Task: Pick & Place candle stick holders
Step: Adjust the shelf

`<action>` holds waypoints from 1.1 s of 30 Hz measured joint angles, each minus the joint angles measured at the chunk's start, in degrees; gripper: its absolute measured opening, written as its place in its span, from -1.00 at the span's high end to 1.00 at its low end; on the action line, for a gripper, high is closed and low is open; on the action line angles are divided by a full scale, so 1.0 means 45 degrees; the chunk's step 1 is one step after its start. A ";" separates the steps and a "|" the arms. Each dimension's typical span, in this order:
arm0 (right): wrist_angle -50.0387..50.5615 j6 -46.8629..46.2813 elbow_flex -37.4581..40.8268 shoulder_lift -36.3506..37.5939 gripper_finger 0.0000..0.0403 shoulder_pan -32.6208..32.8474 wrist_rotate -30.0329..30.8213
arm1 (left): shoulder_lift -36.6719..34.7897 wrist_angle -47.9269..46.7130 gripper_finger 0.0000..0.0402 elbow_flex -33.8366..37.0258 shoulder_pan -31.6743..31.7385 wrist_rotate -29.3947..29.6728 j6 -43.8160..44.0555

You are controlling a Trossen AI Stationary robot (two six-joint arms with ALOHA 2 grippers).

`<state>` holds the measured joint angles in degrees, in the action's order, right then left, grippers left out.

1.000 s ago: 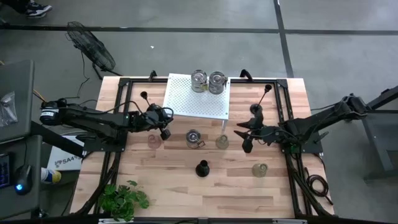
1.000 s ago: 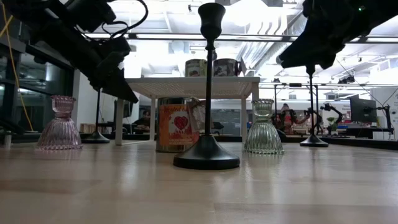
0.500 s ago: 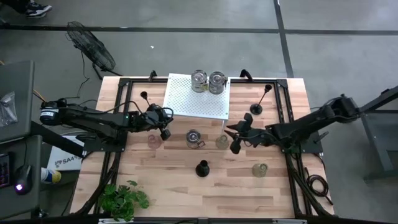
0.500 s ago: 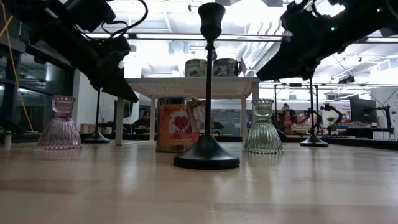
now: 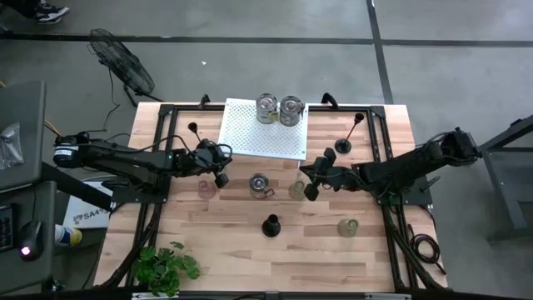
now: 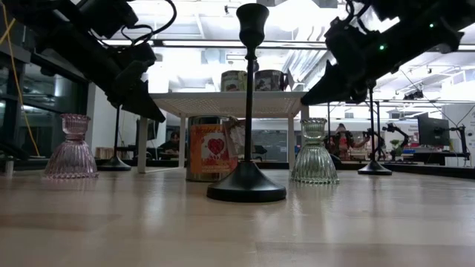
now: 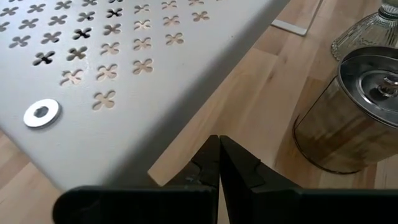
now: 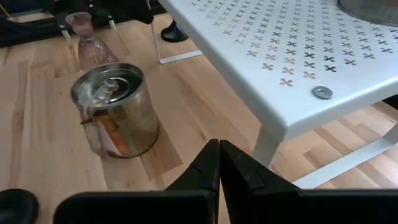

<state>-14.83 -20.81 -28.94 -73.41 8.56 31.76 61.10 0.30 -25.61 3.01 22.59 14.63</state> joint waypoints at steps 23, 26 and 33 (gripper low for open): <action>-0.0070 0.1101 0.0002 0.0000 0.99 -0.2030 -0.1224 | -0.0005 -0.0045 1.00 0.0000 0.0004 0.0690 -0.1107; -0.0092 0.1328 0.0003 0.0000 0.99 -0.2295 -0.1447 | -0.0005 -0.0043 1.00 0.0000 0.0005 0.1131 -0.1340; -0.0102 0.1561 0.0001 0.0000 0.99 -0.2692 -0.1616 | -0.0005 -0.0039 1.00 0.0000 0.0010 0.1772 -0.1542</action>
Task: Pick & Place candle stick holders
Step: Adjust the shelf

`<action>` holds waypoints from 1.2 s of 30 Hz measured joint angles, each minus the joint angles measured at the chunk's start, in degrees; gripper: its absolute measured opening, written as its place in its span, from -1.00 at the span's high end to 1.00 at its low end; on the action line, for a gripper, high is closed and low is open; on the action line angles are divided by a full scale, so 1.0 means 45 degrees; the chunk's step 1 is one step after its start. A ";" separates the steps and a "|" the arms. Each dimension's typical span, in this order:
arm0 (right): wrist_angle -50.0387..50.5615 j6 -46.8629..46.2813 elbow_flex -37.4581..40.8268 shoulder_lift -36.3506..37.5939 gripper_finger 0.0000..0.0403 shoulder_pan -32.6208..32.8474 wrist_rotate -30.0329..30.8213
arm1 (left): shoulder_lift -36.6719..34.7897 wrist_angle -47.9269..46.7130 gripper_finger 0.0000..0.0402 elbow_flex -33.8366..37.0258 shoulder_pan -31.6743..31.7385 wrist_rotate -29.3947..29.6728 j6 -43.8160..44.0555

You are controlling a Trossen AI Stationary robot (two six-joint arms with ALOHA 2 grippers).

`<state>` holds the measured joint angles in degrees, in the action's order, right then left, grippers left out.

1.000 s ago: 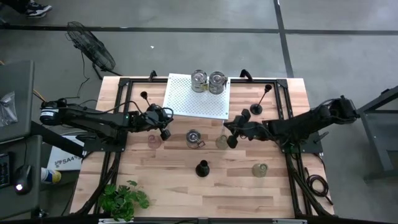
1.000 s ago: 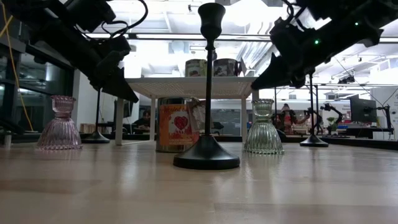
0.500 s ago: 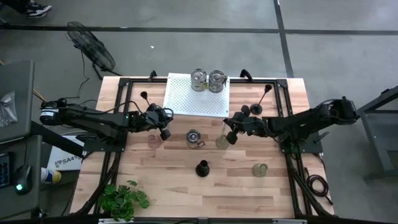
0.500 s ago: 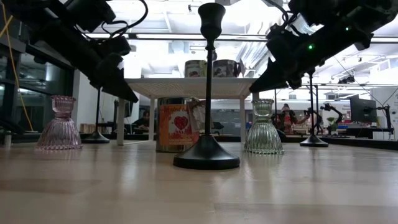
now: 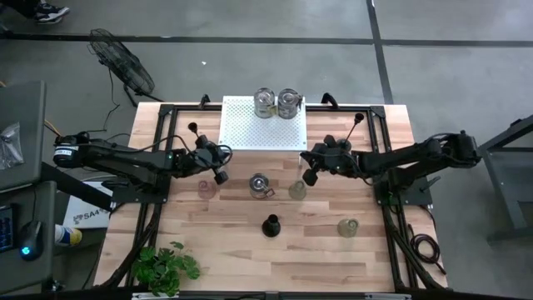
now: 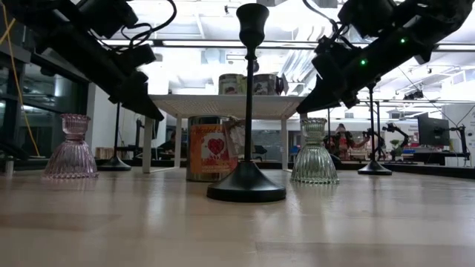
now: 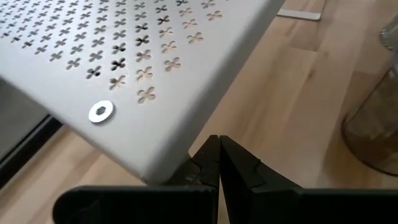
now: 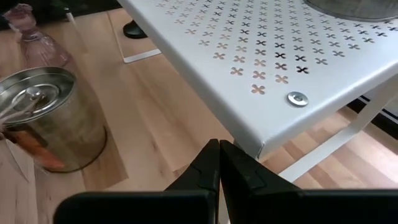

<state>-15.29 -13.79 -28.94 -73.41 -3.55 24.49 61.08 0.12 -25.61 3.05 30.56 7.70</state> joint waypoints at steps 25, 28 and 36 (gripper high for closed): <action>-0.0194 0.0588 -0.0002 0.0000 0.99 -0.1336 -0.0682 | -0.0005 0.0991 1.00 0.0000 0.2492 -0.2407 -0.1329; -0.0194 0.0691 -0.0002 0.0000 0.99 -0.1502 -0.0834 | -0.0005 0.0996 1.00 0.0000 0.2492 -0.2409 -0.1349; -0.0199 0.0793 -0.0002 0.0000 0.99 -0.1785 -0.1006 | -0.0005 0.1001 1.00 0.0000 0.2492 -0.2432 -0.1358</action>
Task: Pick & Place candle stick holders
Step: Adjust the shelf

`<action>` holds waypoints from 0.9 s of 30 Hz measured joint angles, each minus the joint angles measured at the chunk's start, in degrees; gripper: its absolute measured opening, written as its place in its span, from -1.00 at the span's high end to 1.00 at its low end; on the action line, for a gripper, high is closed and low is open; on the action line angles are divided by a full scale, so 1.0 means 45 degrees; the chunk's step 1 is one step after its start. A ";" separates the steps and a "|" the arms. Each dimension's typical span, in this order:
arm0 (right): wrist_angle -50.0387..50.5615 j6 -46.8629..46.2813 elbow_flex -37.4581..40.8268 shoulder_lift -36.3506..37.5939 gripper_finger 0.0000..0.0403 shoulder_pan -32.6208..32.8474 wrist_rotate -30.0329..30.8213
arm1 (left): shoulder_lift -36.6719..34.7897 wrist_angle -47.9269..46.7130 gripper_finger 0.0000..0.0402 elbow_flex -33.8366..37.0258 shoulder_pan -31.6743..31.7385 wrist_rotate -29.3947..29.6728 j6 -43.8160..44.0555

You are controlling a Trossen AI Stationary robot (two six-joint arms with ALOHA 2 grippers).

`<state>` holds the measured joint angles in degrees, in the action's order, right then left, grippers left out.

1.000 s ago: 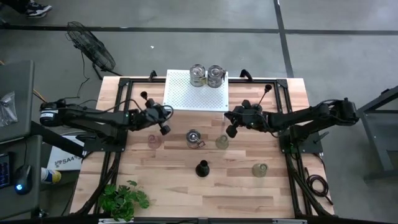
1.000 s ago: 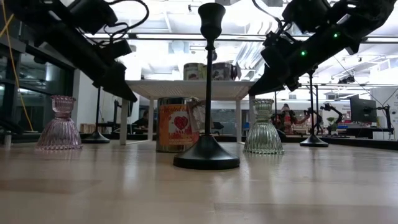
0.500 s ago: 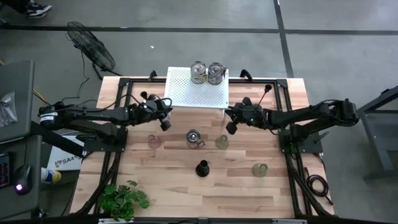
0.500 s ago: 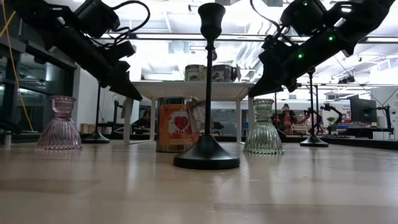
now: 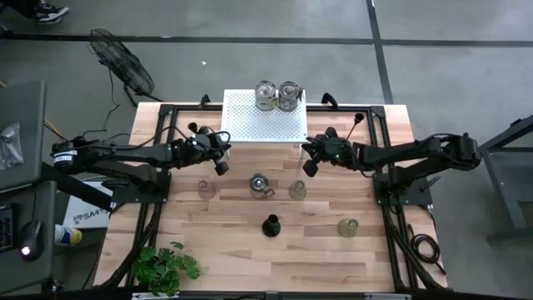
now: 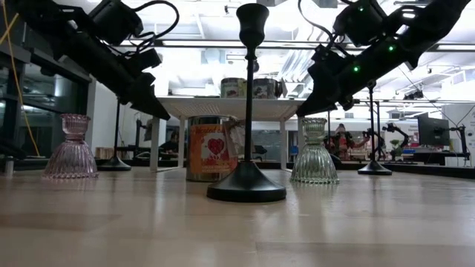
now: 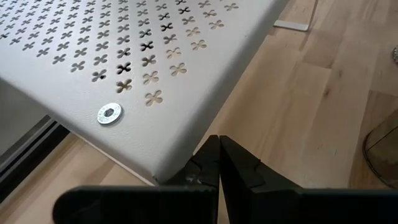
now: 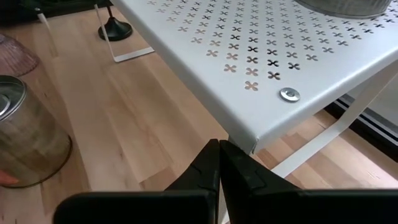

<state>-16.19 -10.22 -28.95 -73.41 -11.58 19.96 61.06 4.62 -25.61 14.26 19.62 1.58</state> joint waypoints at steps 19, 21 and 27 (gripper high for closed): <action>0.0051 0.0125 0.0000 0.0023 0.99 -0.0077 -0.0236 | -0.0068 -0.0039 1.00 0.0000 0.0000 0.0010 -0.0068; 0.0191 0.0136 0.0000 0.0133 0.99 0.0042 -0.0170 | -0.0152 -0.0132 1.00 0.0000 -0.0001 -0.0090 -0.0064; 0.1182 0.0194 0.0000 0.1148 0.99 0.0352 -0.0007 | -0.0640 -0.0609 1.00 -0.0005 0.0000 -0.0213 -0.0060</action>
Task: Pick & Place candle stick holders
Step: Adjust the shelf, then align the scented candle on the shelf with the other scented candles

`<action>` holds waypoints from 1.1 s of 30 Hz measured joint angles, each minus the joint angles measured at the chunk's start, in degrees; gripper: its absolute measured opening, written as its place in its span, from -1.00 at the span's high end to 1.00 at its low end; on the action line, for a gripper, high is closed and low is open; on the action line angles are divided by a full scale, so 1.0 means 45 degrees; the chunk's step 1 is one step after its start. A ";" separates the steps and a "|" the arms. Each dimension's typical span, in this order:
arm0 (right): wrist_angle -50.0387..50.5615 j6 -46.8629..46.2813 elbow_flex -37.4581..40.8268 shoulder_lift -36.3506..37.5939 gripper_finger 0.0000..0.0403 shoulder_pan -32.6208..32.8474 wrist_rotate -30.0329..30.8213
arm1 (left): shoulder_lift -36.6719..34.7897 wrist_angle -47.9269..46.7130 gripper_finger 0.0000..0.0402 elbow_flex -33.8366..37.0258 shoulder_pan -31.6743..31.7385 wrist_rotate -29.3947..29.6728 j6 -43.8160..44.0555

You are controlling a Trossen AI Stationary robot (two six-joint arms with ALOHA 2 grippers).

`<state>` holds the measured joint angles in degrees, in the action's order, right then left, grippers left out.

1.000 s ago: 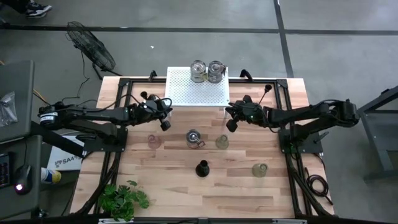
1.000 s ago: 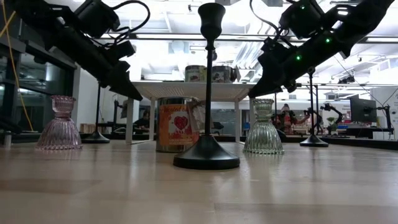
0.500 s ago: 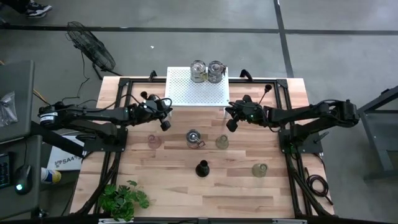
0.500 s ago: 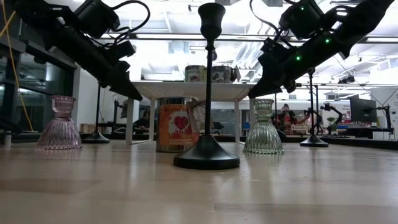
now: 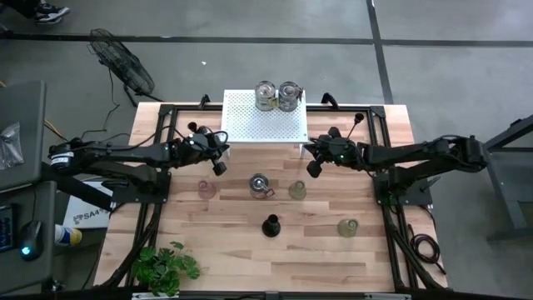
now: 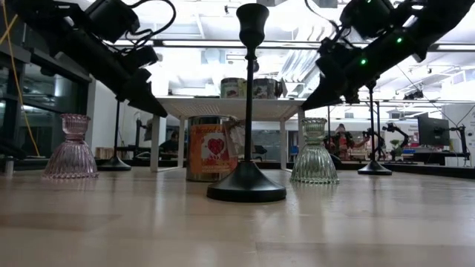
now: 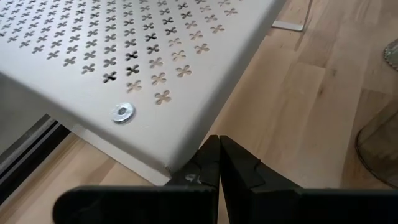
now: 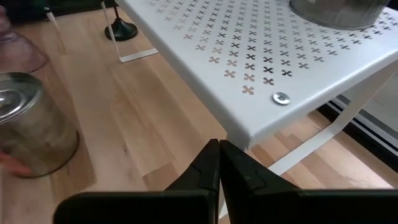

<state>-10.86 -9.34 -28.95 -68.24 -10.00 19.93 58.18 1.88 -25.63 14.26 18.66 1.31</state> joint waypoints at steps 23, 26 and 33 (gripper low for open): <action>0.6230 -0.2590 0.0000 0.3700 0.99 0.2601 0.0954 | -0.1516 -0.1130 0.95 -0.0005 -0.2435 -0.4058 -0.1638; 0.6513 -0.2946 0.0000 0.3695 0.99 0.2801 0.1159 | -0.1341 -0.1009 0.81 -0.0005 -0.2870 -0.4099 -0.1674; 0.6818 -0.3244 0.0000 0.3695 0.99 0.3002 0.1213 | -0.0267 0.0249 0.10 0.0005 -0.3660 -0.4302 -0.1579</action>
<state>19.82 -23.94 -28.95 -51.62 3.51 25.39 56.98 3.00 -25.61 -2.21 -0.70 -5.79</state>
